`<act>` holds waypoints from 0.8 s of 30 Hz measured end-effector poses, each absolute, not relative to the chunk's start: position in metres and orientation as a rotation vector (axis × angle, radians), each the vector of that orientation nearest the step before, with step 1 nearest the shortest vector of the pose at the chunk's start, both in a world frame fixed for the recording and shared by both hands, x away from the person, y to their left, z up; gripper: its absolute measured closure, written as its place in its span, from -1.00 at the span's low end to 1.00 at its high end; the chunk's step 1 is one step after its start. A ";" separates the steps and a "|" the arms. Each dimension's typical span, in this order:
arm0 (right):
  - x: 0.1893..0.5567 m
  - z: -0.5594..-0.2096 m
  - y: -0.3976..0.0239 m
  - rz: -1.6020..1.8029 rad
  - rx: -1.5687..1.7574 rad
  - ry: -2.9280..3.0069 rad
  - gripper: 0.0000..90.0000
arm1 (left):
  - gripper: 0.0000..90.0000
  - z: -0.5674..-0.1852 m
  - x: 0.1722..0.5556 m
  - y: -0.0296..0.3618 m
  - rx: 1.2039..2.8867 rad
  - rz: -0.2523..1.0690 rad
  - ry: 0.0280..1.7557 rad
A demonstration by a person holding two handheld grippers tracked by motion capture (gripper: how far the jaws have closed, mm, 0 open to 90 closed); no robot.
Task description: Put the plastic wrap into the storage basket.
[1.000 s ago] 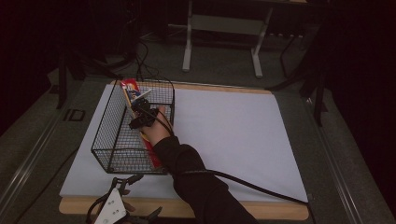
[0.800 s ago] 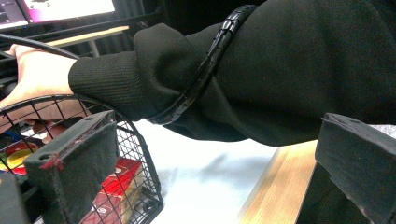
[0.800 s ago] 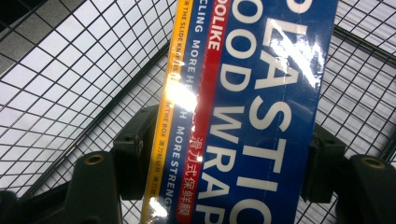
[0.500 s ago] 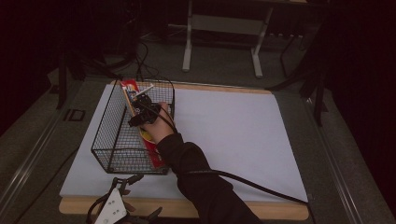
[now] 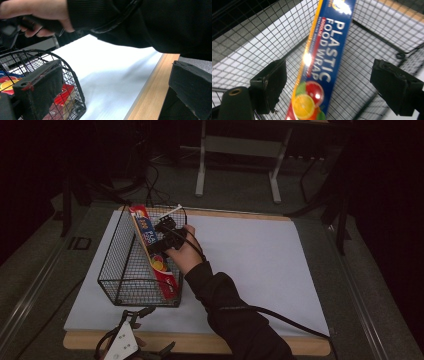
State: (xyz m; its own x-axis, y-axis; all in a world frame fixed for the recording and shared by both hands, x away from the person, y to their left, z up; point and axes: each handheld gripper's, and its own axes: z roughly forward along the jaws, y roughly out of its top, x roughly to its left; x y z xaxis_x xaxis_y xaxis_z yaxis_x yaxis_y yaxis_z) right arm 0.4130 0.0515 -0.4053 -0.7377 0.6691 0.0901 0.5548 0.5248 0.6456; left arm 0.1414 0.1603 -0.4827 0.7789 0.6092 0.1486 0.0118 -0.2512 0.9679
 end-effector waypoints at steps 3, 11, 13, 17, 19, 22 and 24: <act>0.410 -0.403 0.039 0.989 1.010 2.577 -0.68 | -1.00 -0.483 0.142 0.160 1.752 0.607 0.489; 0.406 -0.397 0.003 1.025 1.014 2.552 -0.68 | -1.00 -0.484 0.144 0.158 1.757 0.600 0.492; 0.405 -0.396 -0.001 1.027 1.002 2.550 -0.68 | -1.00 -0.484 0.144 0.158 1.759 0.600 0.492; 0.404 -0.394 -0.025 1.043 1.002 2.505 -0.68 | -1.00 -0.485 0.145 0.157 1.760 0.598 0.496; 0.404 -0.392 -0.036 1.067 1.008 2.480 -0.66 | -1.00 -0.485 0.145 0.156 1.760 0.598 0.495; 0.402 -0.390 -0.052 1.096 1.015 2.468 -0.66 | -1.00 -0.485 0.145 0.156 1.763 0.597 0.494; 0.401 -0.390 -0.063 1.111 1.022 2.469 -0.66 | -1.00 -0.485 0.145 0.156 1.763 0.597 0.494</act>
State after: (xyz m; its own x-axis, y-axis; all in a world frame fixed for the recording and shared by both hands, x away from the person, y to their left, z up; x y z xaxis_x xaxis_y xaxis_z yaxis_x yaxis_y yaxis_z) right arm 0.4013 -0.0625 -0.3900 -0.7238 0.6875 0.0582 0.4994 0.4639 0.7317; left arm 0.1448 0.1561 -0.4849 0.7816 0.6075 0.1417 0.0259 -0.2586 0.9656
